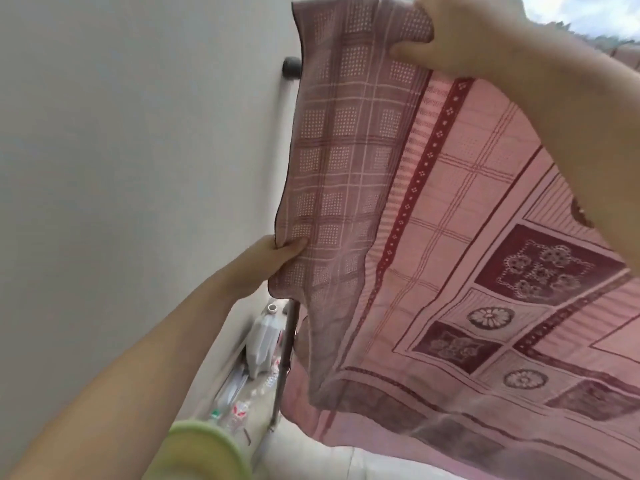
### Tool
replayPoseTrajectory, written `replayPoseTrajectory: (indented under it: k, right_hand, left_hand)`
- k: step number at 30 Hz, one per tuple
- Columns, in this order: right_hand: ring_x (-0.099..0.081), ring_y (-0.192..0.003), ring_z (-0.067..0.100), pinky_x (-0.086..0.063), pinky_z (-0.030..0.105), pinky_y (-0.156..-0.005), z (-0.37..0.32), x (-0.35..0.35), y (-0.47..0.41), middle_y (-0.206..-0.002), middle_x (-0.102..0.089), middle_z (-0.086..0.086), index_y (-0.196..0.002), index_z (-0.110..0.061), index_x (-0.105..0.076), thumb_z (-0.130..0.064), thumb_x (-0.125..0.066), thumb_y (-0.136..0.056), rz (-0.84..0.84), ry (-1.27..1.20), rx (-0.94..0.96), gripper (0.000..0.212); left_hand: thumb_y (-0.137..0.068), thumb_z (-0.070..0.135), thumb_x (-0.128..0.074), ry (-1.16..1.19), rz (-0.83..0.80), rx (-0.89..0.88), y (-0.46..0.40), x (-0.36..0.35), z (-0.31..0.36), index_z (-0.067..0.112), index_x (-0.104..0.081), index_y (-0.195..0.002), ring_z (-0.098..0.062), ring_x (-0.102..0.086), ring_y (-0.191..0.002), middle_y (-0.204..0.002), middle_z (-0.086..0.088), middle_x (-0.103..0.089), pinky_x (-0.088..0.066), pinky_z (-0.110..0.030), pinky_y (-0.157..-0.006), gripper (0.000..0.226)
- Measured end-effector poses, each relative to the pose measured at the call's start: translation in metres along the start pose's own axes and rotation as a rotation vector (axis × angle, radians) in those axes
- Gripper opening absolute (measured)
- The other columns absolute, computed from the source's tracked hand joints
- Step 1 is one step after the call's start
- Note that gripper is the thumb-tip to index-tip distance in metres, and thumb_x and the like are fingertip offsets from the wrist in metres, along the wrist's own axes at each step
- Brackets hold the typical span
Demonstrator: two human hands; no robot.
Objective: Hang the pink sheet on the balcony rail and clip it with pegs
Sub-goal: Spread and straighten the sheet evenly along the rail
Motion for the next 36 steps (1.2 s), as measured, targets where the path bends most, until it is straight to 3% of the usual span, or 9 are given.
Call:
replayPoseTrajectory:
  k: [3,6,10,13,16,18,22,30,36]
  right_hand:
    - [-0.054,-0.110,0.032,-0.039,0.034,-0.091,-0.004,-0.009,0.004,-0.123,-0.057,0.015,-0.125,-0.010,-0.046,-0.047,-0.052,-0.086,-0.089,-0.290,-0.045,0.054]
    - [-0.056,-0.095,0.033,-0.047,0.046,-0.085,-0.010,0.004,0.013,-0.106,-0.059,0.014,-0.120,-0.013,-0.044,-0.061,-0.047,-0.079,-0.017,-0.107,-0.025,0.064]
    - [-0.056,-0.098,0.036,-0.045,0.046,-0.076,-0.015,0.017,0.023,-0.112,-0.057,0.020,-0.133,-0.012,-0.036,-0.039,-0.037,-0.096,0.095,0.080,0.050,0.047]
    - [-0.062,-0.090,0.033,-0.046,0.035,-0.063,-0.008,0.021,0.019,-0.110,-0.064,0.016,-0.137,-0.016,-0.040,-0.032,-0.030,-0.099,0.113,-0.017,0.083,0.042]
    - [-0.058,-0.108,0.035,-0.053,0.044,-0.079,-0.008,0.014,0.021,-0.131,-0.055,0.013,-0.144,-0.018,-0.028,-0.032,-0.034,-0.098,0.059,-0.007,0.097,0.048]
    - [-0.042,-0.129,0.033,-0.039,0.050,-0.100,-0.010,0.004,0.028,-0.147,-0.039,0.010,-0.147,-0.019,-0.017,-0.036,-0.039,-0.096,0.029,0.072,0.110,0.058]
    - [-0.023,-0.140,0.030,-0.017,0.052,-0.112,-0.017,-0.001,0.042,-0.154,-0.024,0.009,-0.147,-0.023,-0.014,-0.044,-0.043,-0.092,0.045,0.127,0.119,0.066]
    - [-0.039,-0.125,0.045,-0.036,0.059,-0.094,-0.029,0.021,0.048,-0.137,-0.043,0.022,-0.142,-0.019,-0.022,-0.041,-0.044,-0.092,0.109,0.171,0.053,0.059]
    - [-0.046,-0.118,0.037,-0.043,0.052,-0.090,-0.009,0.015,0.037,-0.141,-0.040,0.014,-0.146,-0.028,-0.016,-0.042,-0.037,-0.093,0.000,0.195,0.095,0.058]
  left_hand:
    - [-0.092,0.036,-0.050,-0.050,0.137,0.016,0.009,0.024,-0.008,0.008,-0.065,-0.092,-0.027,-0.061,-0.078,-0.090,-0.013,-0.065,-0.052,-0.035,-0.070,0.031]
    - [-0.087,0.053,-0.049,-0.131,0.300,0.074,0.022,0.048,-0.027,-0.002,-0.064,-0.087,-0.031,-0.052,-0.063,-0.074,-0.017,-0.056,-0.039,-0.036,-0.052,0.057]
    - [-0.088,0.050,-0.048,-0.219,0.243,0.101,0.025,0.040,-0.018,0.016,-0.069,-0.078,-0.025,-0.068,-0.077,-0.085,-0.008,-0.071,-0.055,-0.034,-0.074,0.042]
    - [-0.091,0.040,-0.047,0.062,0.060,-0.107,0.009,0.016,0.055,0.015,-0.065,-0.107,-0.017,-0.069,-0.092,-0.108,-0.004,-0.070,-0.057,-0.023,-0.078,0.034]
    - [-0.091,0.032,-0.053,0.080,0.124,-0.285,-0.011,0.011,0.130,0.015,-0.061,-0.115,-0.015,-0.068,-0.096,-0.110,-0.002,-0.069,-0.056,-0.022,-0.080,0.031]
    - [-0.091,0.033,-0.052,-0.132,0.292,-0.339,-0.021,0.018,0.147,0.008,-0.062,-0.115,-0.023,-0.066,-0.097,-0.110,-0.009,-0.068,-0.053,-0.028,-0.081,0.036]
    - [-0.095,0.037,-0.042,-0.384,0.417,-0.347,-0.019,0.033,0.111,-0.001,-0.065,-0.105,-0.031,-0.064,-0.095,-0.105,-0.018,-0.068,-0.051,-0.041,-0.088,0.045]
    - [-0.093,0.046,-0.042,-0.548,0.405,-0.102,-0.033,0.031,-0.003,0.005,-0.065,-0.098,-0.032,-0.064,-0.092,-0.101,-0.014,-0.069,-0.051,-0.040,-0.081,0.048]
    - [-0.088,0.034,-0.057,-0.064,0.308,-0.185,-0.043,0.035,0.047,0.015,-0.063,-0.109,-0.018,-0.069,-0.088,-0.098,0.000,-0.070,-0.059,-0.025,-0.074,0.029]
Point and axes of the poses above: each hand's wrist, its own y-axis away from the middle knuckle, its own x-axis out of the back of the hand, z = x × y, the point moved 10 cm from there along -y, towards the middle knuckle
